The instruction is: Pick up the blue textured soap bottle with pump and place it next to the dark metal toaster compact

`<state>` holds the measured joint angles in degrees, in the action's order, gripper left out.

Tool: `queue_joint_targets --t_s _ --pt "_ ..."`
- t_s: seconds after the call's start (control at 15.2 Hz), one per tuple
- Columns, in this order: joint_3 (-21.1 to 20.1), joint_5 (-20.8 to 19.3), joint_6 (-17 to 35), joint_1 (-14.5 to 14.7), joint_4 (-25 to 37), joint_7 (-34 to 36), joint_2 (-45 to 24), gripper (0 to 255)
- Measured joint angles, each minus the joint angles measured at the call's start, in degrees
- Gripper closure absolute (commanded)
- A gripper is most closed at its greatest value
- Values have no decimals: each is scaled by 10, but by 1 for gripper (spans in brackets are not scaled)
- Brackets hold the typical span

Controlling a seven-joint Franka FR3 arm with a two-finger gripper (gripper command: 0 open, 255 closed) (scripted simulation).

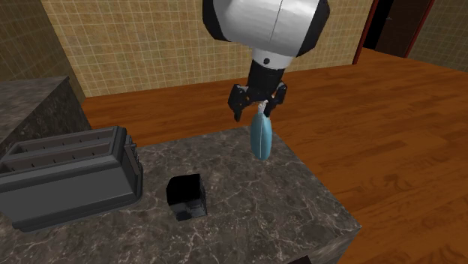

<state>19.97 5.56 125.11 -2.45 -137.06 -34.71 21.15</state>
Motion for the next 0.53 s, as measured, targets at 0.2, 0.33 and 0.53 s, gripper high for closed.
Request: queue_joint_targets --t_s 0.2,0.33,0.53 --pt "35 44 48 13 22 -60 -62 0" --pt "57 83 71 22 44 -106 -107 0" --pt "81 155 92 29 86 -178 -176 0"
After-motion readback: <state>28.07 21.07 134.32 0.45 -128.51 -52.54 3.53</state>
